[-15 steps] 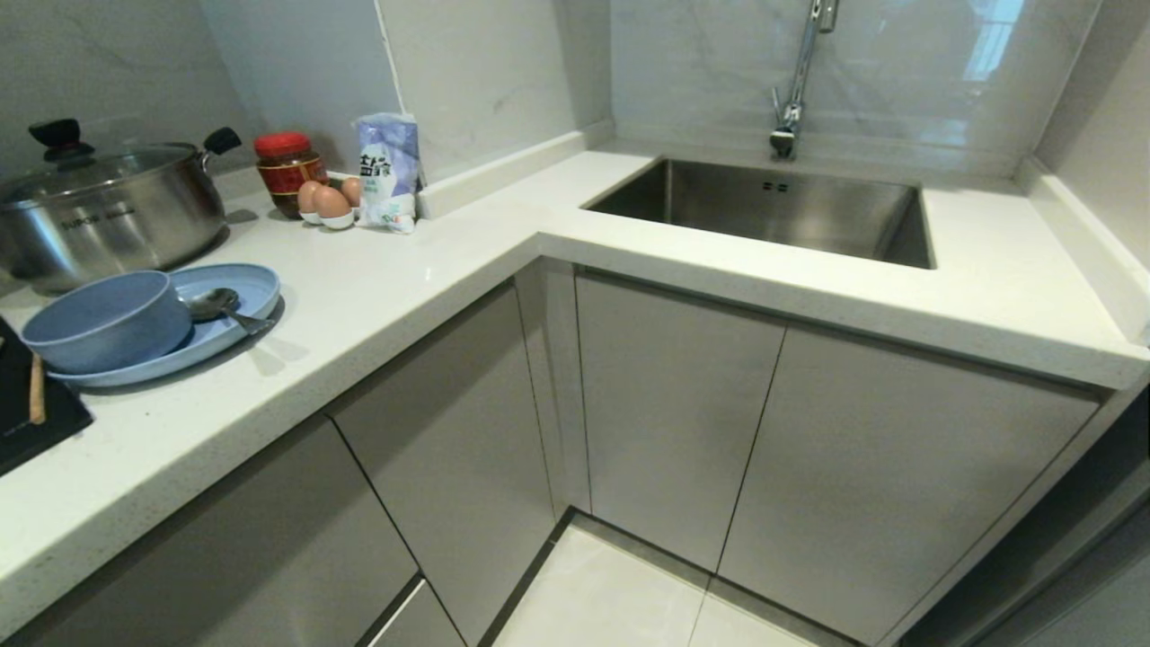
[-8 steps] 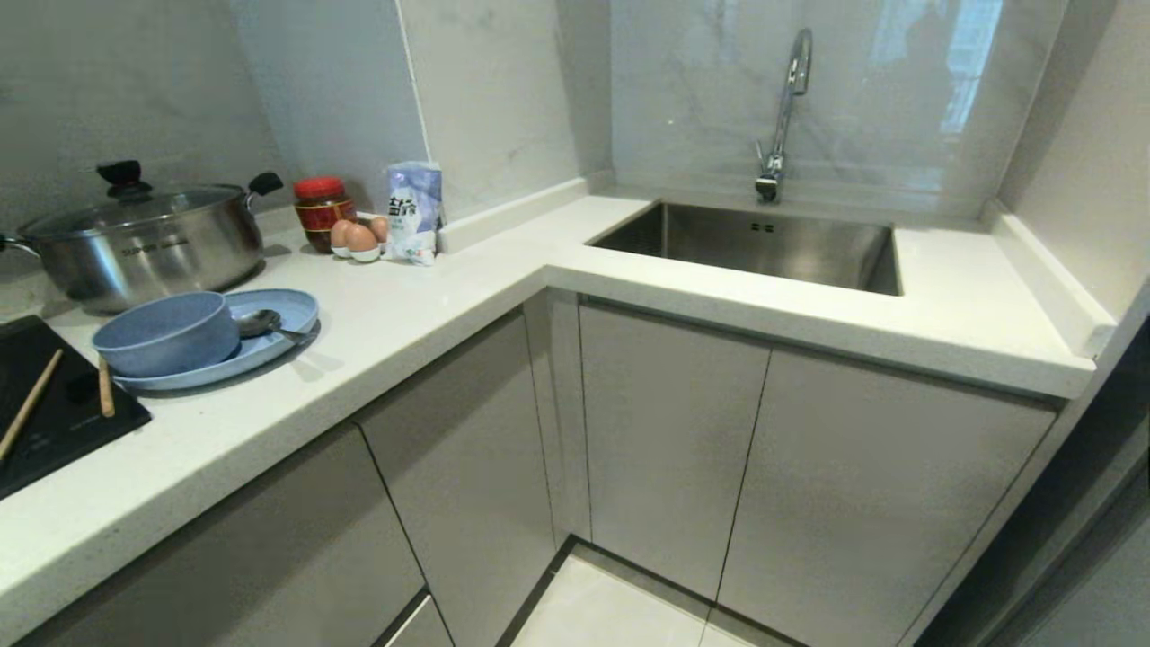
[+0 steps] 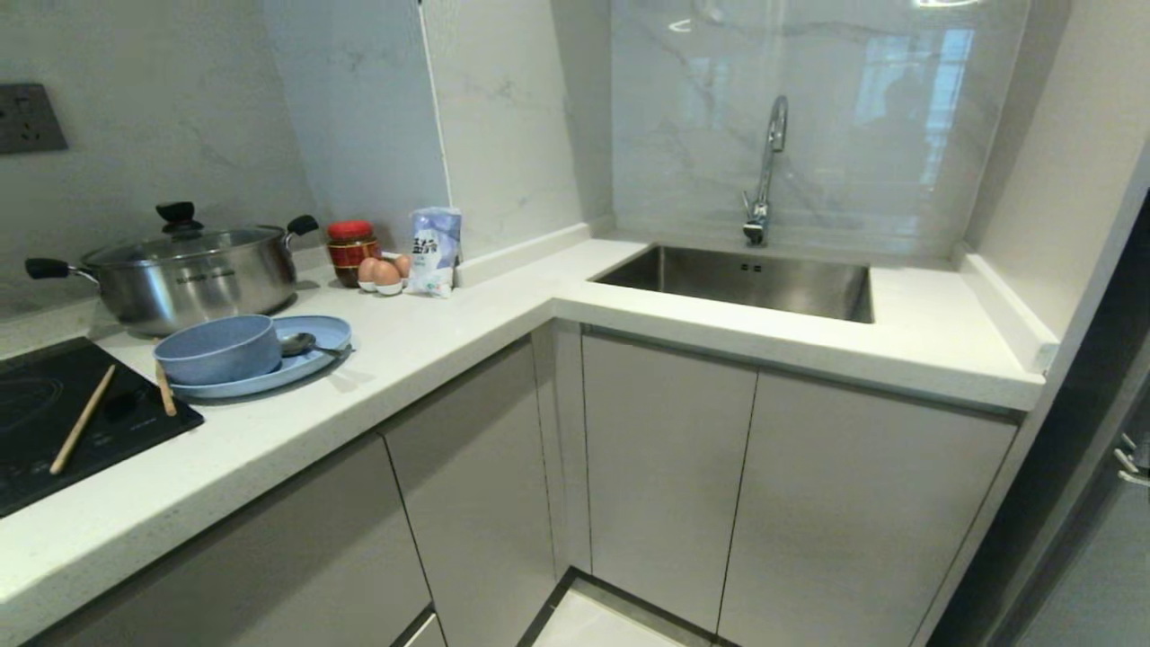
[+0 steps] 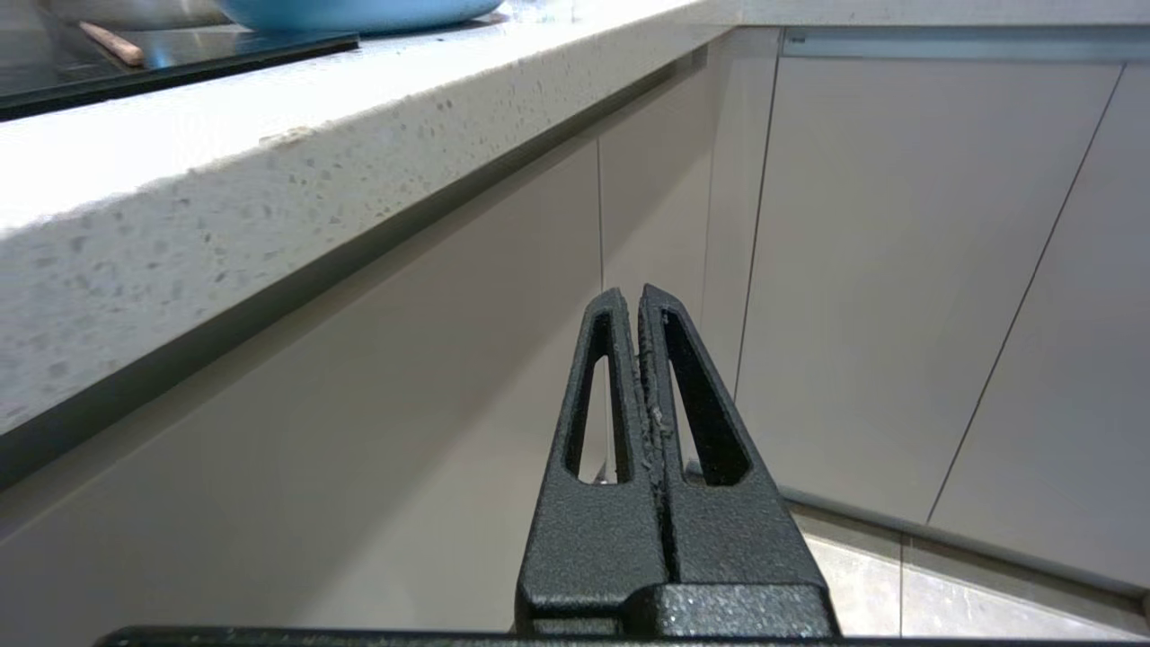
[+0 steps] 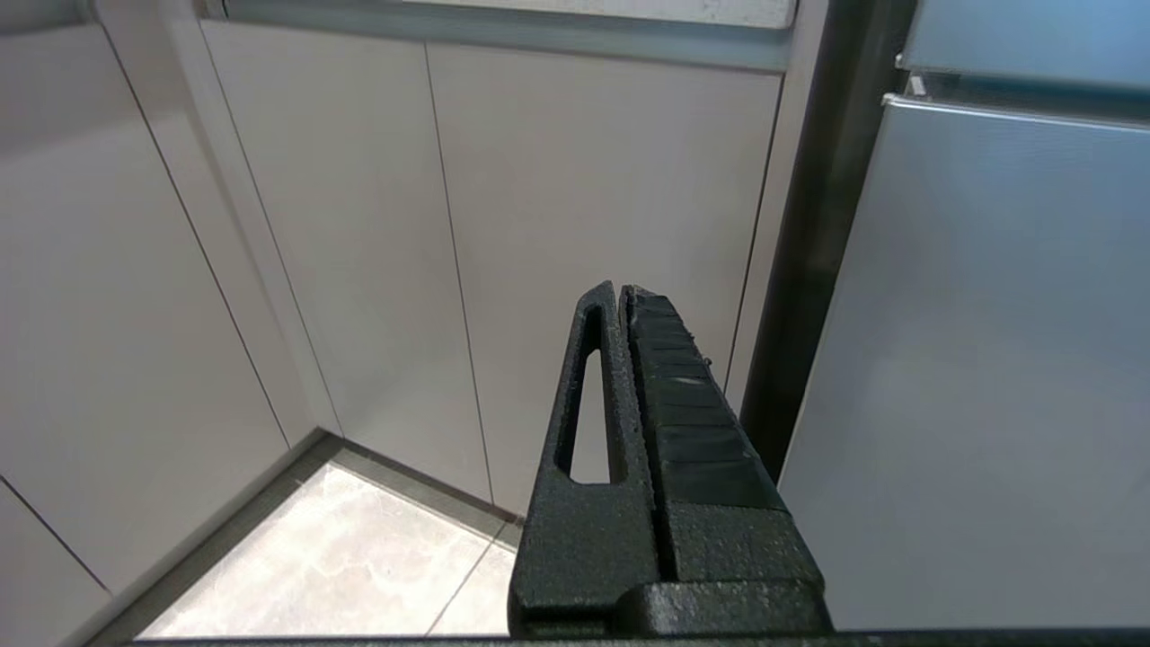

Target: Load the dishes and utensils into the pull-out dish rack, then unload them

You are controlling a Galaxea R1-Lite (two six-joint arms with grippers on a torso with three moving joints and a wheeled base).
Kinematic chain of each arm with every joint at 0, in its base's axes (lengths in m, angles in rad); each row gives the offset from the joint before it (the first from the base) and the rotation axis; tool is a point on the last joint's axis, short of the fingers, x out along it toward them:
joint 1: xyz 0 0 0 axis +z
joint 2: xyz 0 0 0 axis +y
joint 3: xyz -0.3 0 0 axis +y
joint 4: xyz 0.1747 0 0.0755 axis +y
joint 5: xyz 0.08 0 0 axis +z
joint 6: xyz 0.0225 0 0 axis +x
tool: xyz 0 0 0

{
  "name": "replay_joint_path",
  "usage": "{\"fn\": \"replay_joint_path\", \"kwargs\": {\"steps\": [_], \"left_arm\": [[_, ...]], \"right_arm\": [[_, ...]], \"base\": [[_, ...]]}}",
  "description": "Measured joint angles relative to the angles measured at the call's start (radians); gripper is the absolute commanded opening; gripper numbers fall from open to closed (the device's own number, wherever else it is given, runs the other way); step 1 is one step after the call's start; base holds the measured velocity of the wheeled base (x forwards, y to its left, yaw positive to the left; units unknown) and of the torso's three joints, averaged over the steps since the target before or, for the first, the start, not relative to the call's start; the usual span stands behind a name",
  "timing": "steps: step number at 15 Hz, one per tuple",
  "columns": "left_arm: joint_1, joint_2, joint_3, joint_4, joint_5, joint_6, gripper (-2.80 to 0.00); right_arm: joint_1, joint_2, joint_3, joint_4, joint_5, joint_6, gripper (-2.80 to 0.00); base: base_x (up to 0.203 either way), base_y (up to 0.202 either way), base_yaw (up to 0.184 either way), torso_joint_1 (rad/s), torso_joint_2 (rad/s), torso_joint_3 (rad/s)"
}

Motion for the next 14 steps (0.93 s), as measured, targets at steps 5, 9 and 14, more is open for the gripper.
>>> {"fn": "replay_joint_path", "kwargs": {"steps": [5, 9, 14], "left_arm": [[0.001, 0.001, 0.000, 0.001, 0.007, -0.007, -2.80], [0.001, 0.001, 0.000, 0.002, 0.008, -0.007, -2.80], [0.001, 0.001, 0.000, 0.001, 0.007, -0.007, -2.80]], "right_arm": [[0.000, 0.000, 0.000, 0.000, 0.000, 0.000, -2.80], [0.000, 0.000, 0.000, 0.000, 0.001, 0.000, -2.80], [0.000, 0.000, 0.000, 0.000, 0.000, 0.001, -2.80]], "base": [[0.000, 0.000, 0.000, 0.002, 0.00, 0.015], [0.000, 0.000, 0.000, 0.000, 0.00, 0.000], [0.000, 0.000, 0.000, 0.000, 0.00, 0.000]]}}
